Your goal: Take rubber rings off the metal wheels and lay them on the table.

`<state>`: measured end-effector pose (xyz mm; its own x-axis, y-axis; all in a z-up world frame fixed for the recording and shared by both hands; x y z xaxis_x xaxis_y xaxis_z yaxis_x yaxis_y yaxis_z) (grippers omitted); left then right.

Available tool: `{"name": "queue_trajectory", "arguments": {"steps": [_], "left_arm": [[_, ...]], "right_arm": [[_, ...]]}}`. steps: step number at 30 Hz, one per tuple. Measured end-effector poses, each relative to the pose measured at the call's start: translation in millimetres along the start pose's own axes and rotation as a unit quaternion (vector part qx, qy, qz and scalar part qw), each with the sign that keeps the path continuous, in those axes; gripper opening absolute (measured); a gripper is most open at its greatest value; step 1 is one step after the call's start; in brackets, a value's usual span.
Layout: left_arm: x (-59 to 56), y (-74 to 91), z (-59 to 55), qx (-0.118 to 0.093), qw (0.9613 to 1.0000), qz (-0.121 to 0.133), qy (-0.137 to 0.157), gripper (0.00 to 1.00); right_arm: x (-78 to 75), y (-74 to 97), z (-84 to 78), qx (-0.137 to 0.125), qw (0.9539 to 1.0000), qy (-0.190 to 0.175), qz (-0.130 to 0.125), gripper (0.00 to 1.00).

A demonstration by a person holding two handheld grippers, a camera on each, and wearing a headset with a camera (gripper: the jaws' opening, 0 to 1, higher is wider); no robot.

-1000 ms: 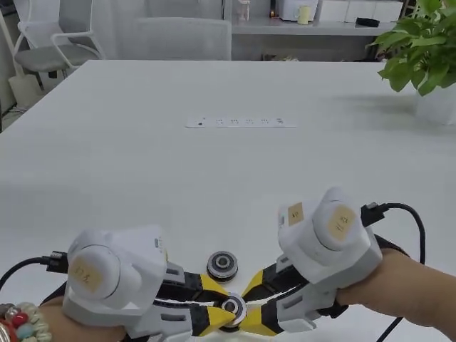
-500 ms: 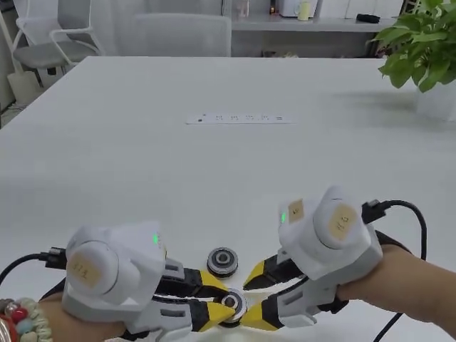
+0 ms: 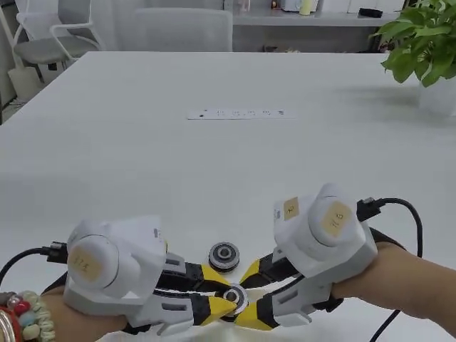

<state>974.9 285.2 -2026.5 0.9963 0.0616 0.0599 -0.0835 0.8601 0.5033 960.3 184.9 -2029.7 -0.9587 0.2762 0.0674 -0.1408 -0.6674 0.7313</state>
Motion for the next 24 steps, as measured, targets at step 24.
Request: {"name": "queue_trajectory", "arguments": {"steps": [24], "left_arm": [[0.3, -0.3, 0.2, 0.000, 1.0000, 0.000, -0.001, 0.08]], "right_arm": [[-4.4, 7.7, -9.1, 0.029, 0.9993, 0.017, -0.017, 0.00]]}}
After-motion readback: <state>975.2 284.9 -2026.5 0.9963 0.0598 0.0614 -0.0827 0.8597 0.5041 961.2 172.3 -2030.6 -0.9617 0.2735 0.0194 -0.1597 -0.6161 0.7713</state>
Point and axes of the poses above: the centre of the closed fingertips' face, and the gripper's own axes: y roughly backward along the fingers, x roughly to its left, z roughly out of its top, the point moved 7 cm from there along y, roughly backward along the fingers, and after that the axes turned 3 degrees about z, right-handed, at the moved point
